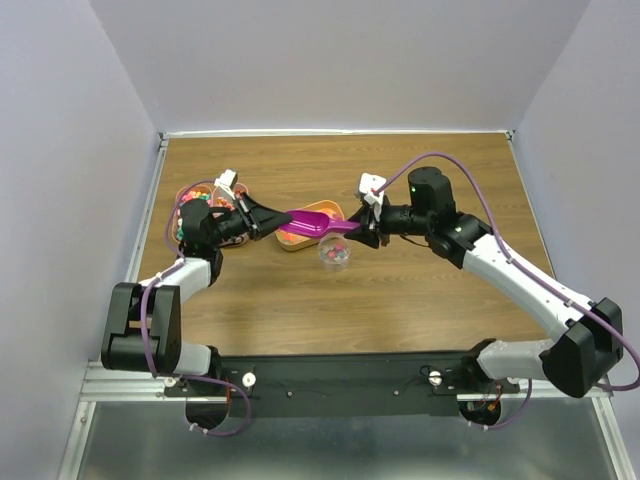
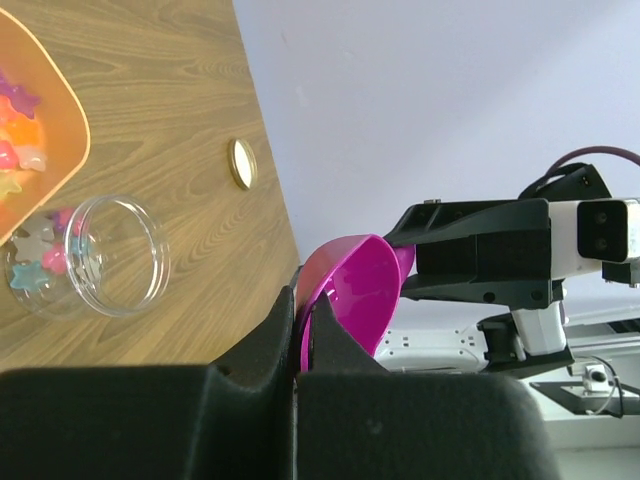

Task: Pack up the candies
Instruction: Scoop the fake candies from the storage box.

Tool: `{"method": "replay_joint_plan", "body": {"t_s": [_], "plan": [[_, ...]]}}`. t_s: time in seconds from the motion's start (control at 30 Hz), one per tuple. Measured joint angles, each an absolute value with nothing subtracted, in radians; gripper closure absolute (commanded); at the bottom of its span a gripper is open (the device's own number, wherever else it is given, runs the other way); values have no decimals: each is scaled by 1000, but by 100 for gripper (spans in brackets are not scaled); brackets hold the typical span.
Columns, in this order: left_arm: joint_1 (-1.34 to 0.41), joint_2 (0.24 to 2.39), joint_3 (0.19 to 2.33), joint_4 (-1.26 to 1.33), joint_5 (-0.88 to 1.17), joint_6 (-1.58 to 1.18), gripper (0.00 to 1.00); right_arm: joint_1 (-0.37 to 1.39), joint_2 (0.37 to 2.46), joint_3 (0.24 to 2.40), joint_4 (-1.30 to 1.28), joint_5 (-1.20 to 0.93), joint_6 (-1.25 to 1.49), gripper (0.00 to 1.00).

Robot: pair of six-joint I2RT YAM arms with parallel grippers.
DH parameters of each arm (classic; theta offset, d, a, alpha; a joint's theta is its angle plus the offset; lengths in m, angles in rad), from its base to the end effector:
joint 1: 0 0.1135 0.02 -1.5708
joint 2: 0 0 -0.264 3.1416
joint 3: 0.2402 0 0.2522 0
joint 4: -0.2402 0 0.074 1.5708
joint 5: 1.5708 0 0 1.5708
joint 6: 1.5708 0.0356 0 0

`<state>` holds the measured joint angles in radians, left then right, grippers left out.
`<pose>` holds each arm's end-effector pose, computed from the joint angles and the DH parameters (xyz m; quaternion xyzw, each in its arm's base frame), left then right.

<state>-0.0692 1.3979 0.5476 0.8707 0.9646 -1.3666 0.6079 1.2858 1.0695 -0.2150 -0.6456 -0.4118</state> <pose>0.2729 -0.0482 0.2310 -0.1106 0.6942 -0.6608 0.2631 0.2266 0.1838 0.3301 -0.5391 0.6135 0.3159 0.4830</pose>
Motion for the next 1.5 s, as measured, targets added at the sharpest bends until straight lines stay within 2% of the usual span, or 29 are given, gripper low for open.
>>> {"method": "replay_joint_plan", "body": {"t_s": [0.47, 0.77, 0.93, 1.17, 1.5], "plan": [[-45, 1377, 597, 751, 965, -1272, 100, 605, 1266, 1060, -254, -584, -420, 54], [-1, 1367, 597, 709, 981, -1244, 100, 605, 1261, 1058, -277, -557, -429, 45], [5, 1366, 597, 704, 982, -1235, 100, 605, 1261, 1058, -286, -557, -434, 44], [6, 1365, 599, 689, 983, -1229, 100, 604, 1262, 1058, -287, -557, -440, 52], [7, 1360, 600, 662, 989, -1214, 100, 600, 1283, 1058, -289, -569, -448, 55]]}}
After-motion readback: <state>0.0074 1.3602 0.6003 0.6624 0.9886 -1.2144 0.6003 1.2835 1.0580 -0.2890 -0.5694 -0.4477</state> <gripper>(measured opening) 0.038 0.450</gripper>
